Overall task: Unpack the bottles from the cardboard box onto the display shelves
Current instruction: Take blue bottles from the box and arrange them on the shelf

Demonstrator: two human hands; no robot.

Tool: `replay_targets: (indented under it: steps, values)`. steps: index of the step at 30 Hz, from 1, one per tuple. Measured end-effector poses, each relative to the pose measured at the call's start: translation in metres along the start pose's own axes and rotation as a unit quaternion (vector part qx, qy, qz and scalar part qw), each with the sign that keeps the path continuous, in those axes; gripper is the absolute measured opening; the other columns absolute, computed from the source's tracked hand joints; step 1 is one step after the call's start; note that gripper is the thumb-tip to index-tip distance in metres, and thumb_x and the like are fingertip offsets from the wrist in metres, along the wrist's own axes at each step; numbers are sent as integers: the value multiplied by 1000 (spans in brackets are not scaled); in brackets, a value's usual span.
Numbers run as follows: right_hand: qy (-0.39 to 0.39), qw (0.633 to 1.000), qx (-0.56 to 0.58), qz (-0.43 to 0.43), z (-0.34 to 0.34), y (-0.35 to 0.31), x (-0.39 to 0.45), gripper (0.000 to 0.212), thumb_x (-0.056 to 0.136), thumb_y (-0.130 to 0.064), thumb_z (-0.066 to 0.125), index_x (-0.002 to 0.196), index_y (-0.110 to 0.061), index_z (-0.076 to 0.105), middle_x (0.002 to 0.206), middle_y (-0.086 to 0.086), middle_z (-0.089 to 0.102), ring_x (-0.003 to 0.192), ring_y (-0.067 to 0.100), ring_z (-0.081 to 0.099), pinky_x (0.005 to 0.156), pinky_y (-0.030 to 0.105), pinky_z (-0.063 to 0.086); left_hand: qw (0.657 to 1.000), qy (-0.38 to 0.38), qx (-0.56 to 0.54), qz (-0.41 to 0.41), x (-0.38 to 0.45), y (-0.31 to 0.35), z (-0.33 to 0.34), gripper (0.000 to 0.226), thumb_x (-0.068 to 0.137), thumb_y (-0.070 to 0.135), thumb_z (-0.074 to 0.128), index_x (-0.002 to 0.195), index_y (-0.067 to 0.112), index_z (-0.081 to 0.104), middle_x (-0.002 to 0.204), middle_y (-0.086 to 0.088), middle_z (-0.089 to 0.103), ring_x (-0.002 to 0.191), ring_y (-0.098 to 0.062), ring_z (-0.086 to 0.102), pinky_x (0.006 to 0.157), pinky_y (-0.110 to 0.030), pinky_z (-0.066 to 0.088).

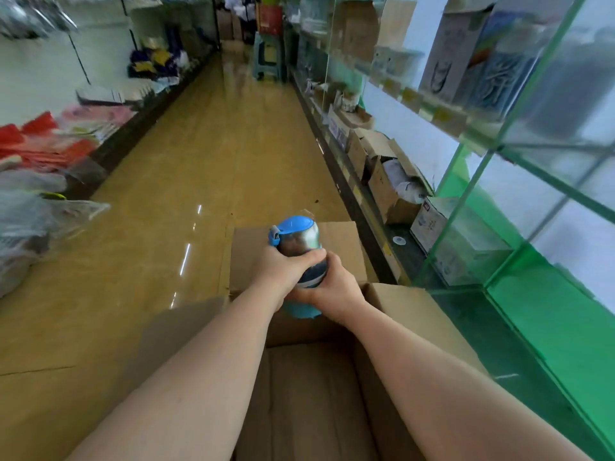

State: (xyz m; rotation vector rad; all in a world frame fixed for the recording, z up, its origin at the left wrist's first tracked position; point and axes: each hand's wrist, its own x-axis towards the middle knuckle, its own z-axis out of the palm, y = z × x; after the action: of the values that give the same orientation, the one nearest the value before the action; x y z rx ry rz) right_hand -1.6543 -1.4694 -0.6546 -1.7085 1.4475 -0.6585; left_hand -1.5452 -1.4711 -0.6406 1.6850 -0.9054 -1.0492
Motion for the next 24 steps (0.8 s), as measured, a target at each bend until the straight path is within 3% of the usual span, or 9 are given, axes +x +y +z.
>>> replay_targets:
  steps: [4,8,11,19,22,24]
  values:
    - [5,1000,7,-10,-33,-51,10,78,69,-37,81,131,-22,36,108,-13,49,101,7,52,80,23,42,998,21,13,59,-5,60,-10,65,64,38,83,120,21,55,108,2,65,101,-20,62,95,-43,49]
    - [9,1000,28,0,-76,-114,19,76,65,-36,83,126,-24,39,108,-13,53,99,6,52,81,24,41,996,24,9,84,-12,136,-26,64,65,37,83,121,22,55,110,3,64,105,-20,61,98,-40,47]
    - [9,1000,21,5,-118,-177,19,78,64,-37,83,126,-25,38,108,-14,52,101,7,52,82,24,42,995,24,4,95,-23,210,-43,57,64,35,84,112,21,57,102,5,63,99,-18,61,92,-34,49]
    - [38,999,23,-12,-255,-358,3,79,60,-39,85,122,-26,40,106,-14,54,100,8,55,81,26,46,991,0,1,131,-76,434,-81,57,63,36,84,110,21,57,98,4,62,96,-18,61,80,-29,46]
    - [42,999,31,-16,-299,-422,-4,89,48,-47,85,123,-25,42,114,-10,61,107,12,60,85,33,52,990,-18,-15,135,-98,512,-96,59,60,33,86,109,24,55,107,2,65,98,-21,62,87,-34,50]
    - [49,998,31,-21,-329,-464,-14,89,49,-46,84,124,-24,41,115,-9,60,107,11,59,88,33,51,989,-18,-4,148,-113,561,-108,66,58,37,86,115,23,56,111,1,65,102,-23,62,93,-40,50]
